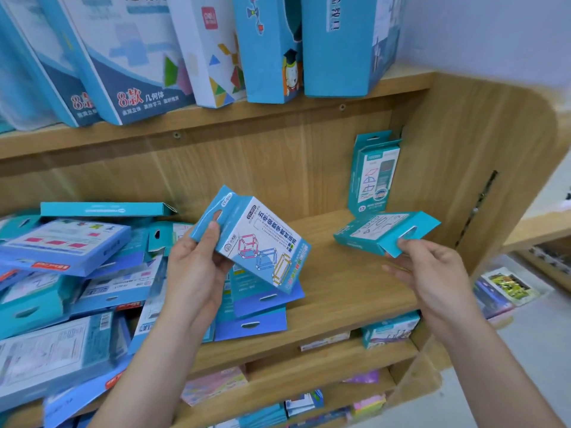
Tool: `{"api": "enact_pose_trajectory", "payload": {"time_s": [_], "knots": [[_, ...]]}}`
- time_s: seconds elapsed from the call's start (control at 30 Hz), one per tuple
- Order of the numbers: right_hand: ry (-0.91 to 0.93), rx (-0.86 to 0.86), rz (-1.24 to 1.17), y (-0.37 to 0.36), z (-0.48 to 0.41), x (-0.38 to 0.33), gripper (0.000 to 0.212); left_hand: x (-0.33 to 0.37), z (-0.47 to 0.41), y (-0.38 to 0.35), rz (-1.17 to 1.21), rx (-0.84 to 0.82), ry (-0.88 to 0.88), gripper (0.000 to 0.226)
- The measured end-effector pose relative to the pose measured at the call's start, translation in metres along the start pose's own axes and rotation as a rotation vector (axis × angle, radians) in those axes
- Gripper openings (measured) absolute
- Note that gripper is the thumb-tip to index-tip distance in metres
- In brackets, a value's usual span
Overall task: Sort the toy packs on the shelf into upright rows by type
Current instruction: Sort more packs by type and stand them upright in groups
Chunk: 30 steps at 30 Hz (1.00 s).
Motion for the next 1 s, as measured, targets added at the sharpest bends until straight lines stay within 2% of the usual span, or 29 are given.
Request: {"api": "enact_pose_trajectory", "payload": {"time_s": [0.23,0.5,0.63,0.73,0.8,0.87,0.97,1.0], "knots": [[0.017,0.012,0.044,0.009,-0.001,-0.01,0.018,-0.01,-0.019,-0.02,-0.036,-0.111,-0.017,0.022],[0.067,0.102,0.165,0.033,-0.036,-0.024,0.024,-0.069,-0.066,-0.096,-0.34,-0.299,-0.028,0.018],[0.171,0.093,0.266,0.026,-0.06,-0.039,0.033,-0.112,-0.1,-0.095,-0.434,-0.198,0.025,0.013],[0.31,0.08,0.512,0.018,-0.074,-0.052,0.026,-0.13,-0.108,-0.093,-0.44,-0.141,0.056,0.008],[0.395,0.076,0.717,0.01,-0.08,-0.06,0.021,-0.123,-0.11,-0.098,-0.573,-0.143,-0.053,0.031],[0.43,0.04,0.764,-0.001,-0.085,-0.065,0.016,-0.102,-0.105,-0.104,-0.735,-0.107,-0.26,0.047],[0.443,-0.052,0.677,-0.019,-0.087,-0.06,0.017,-0.068,-0.066,-0.123,-0.932,-0.152,-0.641,0.04],[0.425,-0.098,0.618,-0.024,-0.089,-0.056,0.018,-0.067,-0.05,-0.128,-0.937,-0.226,-0.672,0.036]]}}
Point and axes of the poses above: each hand's wrist, its own z-axis away from the middle knuckle, its own y-axis out of the back of the hand, x = y × z, the point moved 9 cm from there along -z, towards the middle knuckle, and after that the axes turned 14 degrees about z, right-handed, at the moved point
